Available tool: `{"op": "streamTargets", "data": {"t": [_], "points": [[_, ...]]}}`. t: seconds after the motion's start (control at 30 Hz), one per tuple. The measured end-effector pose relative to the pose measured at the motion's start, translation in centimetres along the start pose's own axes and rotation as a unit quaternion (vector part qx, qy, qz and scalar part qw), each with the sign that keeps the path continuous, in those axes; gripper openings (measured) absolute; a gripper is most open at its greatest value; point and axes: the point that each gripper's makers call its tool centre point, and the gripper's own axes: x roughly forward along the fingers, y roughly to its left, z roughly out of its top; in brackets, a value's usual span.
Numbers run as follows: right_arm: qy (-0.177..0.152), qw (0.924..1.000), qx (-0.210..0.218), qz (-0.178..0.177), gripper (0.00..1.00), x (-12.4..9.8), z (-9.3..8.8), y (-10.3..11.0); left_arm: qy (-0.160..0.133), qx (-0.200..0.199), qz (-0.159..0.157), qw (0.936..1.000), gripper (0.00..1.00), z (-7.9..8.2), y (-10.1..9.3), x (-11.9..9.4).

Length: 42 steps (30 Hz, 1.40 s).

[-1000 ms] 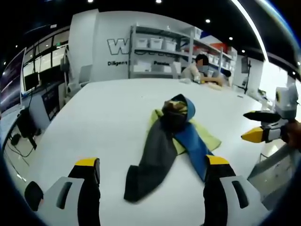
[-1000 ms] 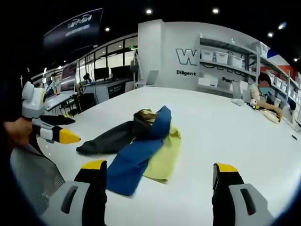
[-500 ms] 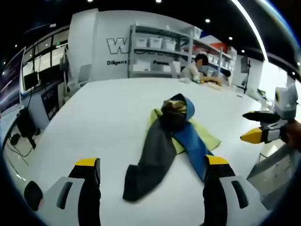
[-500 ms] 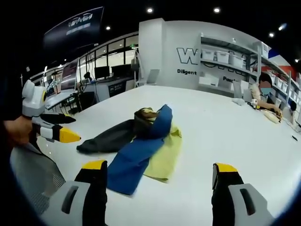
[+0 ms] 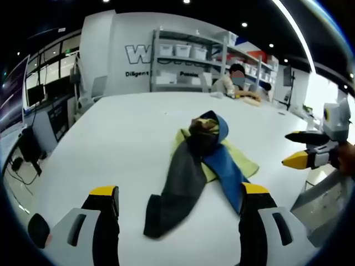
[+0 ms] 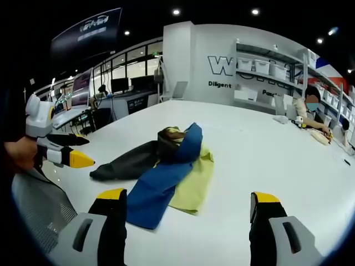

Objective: Fold the garment on the visible template until the final outline fits inside the template.

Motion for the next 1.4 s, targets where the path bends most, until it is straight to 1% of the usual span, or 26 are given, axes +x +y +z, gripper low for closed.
{"op": "streamTargets", "data": {"t": [0.37, 0.57, 0.7, 0.87, 1.0, 1.07, 1.23, 1.27, 1.4], "points": [[0.002, 1.0, 0.002, -0.001, 0.94, 0.1, 0.0, -0.2, 0.001, 0.002, -0.005, 1.0, 0.82, 0.2, -0.2, 0.2], [0.0, 1.0, -0.001, -0.003, 0.92, 0.2, 0.3, -0.4, -0.003, 0.005, -0.006, 1.0, 0.81, 0.9, -0.1, 0.9], [-0.001, 1.0, -0.006, -0.004, 0.9, 0.7, 0.9, -0.8, -0.005, 0.01, -0.008, 0.9999, 0.8, 1.5, 0.0, 1.5], [-0.005, 0.9997, -0.022, 0.002, 0.86, 1.6, 2.2, -0.9, -0.005, 0.02, -0.014, 0.9997, 0.76, 2.4, 0.2, 2.8], [-0.011, 0.9992, -0.038, 0.01, 0.82, 2.7, 3.7, -0.8, -0.004, 0.028, -0.022, 0.9994, 0.72, 3.2, 0.0, 3.7], [-0.016, 0.9987, -0.046, 0.013, 0.81, 3.3, 4.6, -1.0, -0.005, 0.034, -0.025, 0.9991, 0.7, 3.7, 0.0, 4.3], [-0.02, 0.9976, -0.063, 0.018, 0.76, 5.3, 6.9, -1.6, -0.006, 0.05, -0.034, 0.9981, 0.66, 5.1, -0.3, 5.7], [-0.022, 0.9975, -0.064, 0.02, 0.74, 5.9, 7.5, -1.7, -0.007, 0.054, -0.036, 0.9978, 0.65, 5.5, -0.3, 6.2], [-0.022, 0.9969, -0.071, 0.026, 0.67, 7.5, 8.7, -1.8, -0.005, 0.066, -0.045, 0.9968, 0.61, 6.4, -0.5, 8.0]]}}
